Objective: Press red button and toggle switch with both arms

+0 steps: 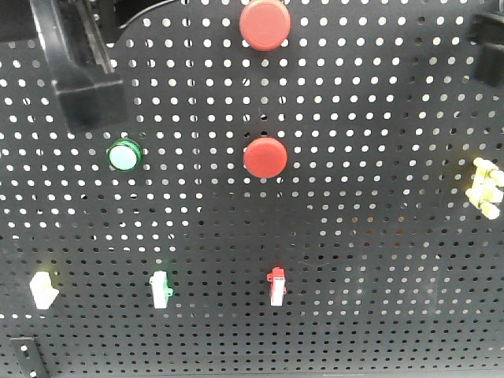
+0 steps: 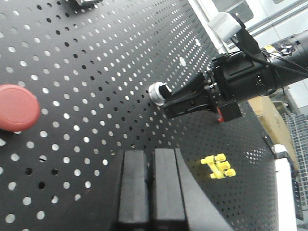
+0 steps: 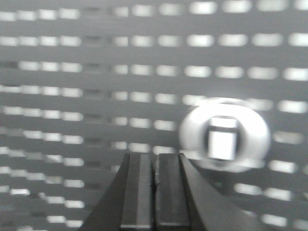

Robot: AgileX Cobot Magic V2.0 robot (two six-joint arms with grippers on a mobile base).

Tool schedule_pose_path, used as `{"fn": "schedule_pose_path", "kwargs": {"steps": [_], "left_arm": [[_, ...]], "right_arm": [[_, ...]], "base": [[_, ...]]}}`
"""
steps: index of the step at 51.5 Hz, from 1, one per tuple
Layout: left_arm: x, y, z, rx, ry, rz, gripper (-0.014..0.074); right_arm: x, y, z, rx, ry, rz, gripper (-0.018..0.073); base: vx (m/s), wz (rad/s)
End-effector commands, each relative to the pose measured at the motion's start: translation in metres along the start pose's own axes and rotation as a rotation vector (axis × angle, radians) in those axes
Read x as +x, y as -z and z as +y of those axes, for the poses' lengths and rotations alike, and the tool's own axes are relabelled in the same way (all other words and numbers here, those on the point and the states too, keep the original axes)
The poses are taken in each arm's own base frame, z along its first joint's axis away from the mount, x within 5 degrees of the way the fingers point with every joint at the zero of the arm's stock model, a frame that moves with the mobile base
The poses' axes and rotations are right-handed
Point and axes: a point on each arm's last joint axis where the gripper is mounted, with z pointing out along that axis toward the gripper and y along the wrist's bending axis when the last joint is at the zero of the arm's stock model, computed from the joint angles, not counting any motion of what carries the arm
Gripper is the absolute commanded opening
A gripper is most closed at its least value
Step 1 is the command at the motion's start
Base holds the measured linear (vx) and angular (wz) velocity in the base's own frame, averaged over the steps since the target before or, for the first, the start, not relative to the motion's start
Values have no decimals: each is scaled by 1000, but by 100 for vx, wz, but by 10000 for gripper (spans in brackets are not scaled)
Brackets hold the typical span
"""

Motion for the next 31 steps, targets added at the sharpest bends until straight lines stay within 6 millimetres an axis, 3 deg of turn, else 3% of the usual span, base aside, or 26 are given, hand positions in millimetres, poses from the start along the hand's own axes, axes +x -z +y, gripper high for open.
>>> {"fn": "schedule_pose_path", "kwargs": {"steps": [1, 23, 31], "left_arm": [[-17, 9, 7, -81, 20, -65, 1], [-17, 9, 7, -84, 20, -66, 1], [-17, 9, 7, -83, 20, -65, 1]], "right_arm": [[-21, 10, -9, 63, 21, -107, 0], [-21, 18, -33, 174, 57, -76, 0], [-21, 28, -30, 161, 83, -32, 0]], "base": [[0, 0], [0, 0], [0, 0]]}}
